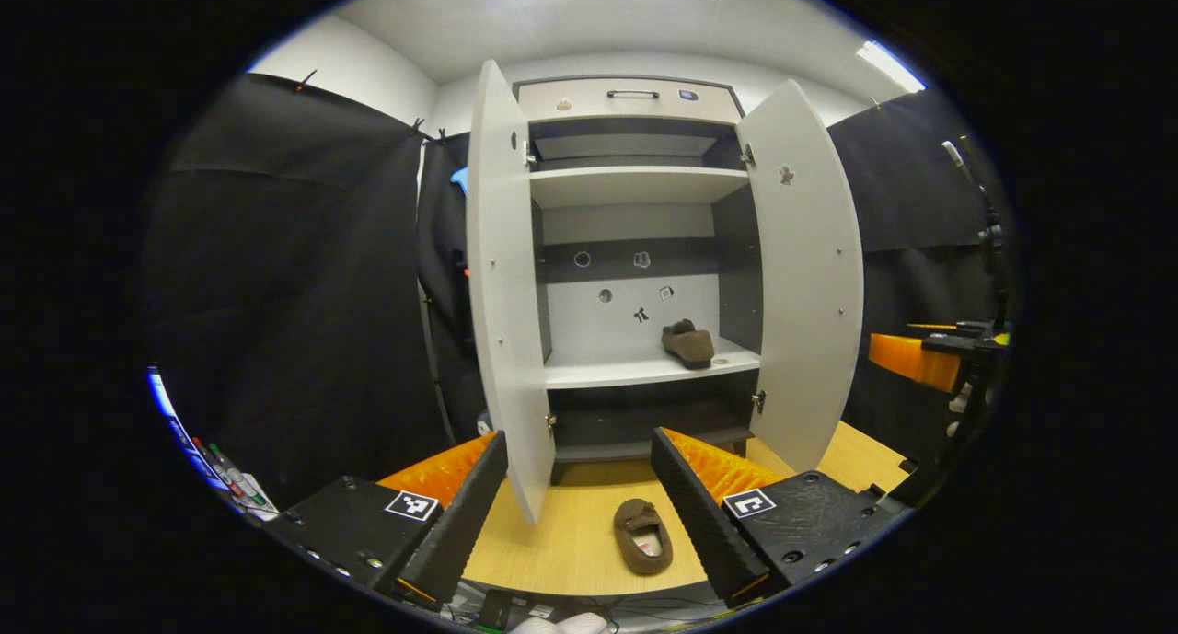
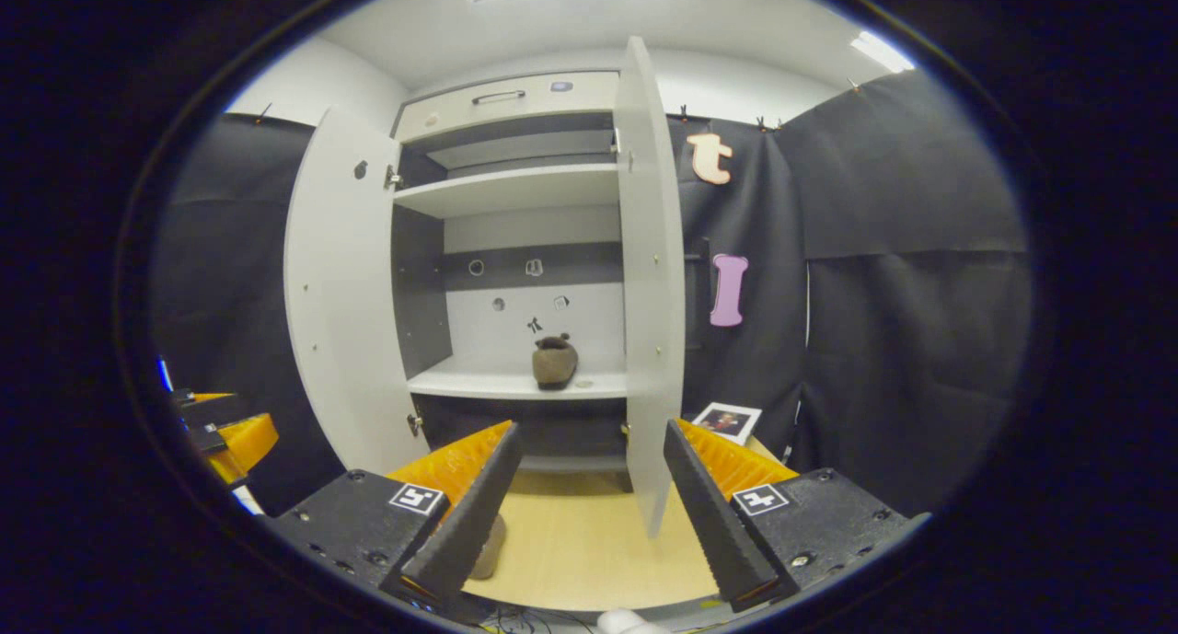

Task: Grab one shoe with the right hand and put it into the shoe cabinet, grab the other shoe with the left hand and put it into the shoe cabinet; then close the right door with the right hand and the left door with the left hand.

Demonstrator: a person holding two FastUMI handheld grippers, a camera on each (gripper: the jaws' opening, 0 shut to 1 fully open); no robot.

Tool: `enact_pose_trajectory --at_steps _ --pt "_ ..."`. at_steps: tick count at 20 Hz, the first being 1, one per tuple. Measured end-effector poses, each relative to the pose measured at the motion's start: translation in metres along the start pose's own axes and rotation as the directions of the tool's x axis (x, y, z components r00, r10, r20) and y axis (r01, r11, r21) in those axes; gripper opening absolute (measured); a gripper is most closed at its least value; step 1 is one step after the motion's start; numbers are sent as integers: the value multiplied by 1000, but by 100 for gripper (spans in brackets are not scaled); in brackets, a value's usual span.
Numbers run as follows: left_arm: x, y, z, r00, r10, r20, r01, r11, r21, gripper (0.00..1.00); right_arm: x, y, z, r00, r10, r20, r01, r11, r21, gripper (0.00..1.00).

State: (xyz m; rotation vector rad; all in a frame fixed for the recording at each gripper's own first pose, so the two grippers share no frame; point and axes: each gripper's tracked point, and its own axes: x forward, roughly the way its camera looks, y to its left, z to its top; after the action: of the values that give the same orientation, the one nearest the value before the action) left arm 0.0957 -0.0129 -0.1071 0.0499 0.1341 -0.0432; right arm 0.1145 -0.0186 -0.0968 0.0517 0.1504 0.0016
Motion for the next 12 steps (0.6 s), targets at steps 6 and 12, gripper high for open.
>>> enact_pose_trajectory --at_steps 6,12 --pt "48 -45 -73 992 -26 -120 26 1000 -2 96 12 -53 -13 998 -20 -53 22 1000 22 99" --pt "83 -60 -181 945 -49 -323 38 998 -40 97 23 -78 -32 990 -40 -135 44 999 21 99"
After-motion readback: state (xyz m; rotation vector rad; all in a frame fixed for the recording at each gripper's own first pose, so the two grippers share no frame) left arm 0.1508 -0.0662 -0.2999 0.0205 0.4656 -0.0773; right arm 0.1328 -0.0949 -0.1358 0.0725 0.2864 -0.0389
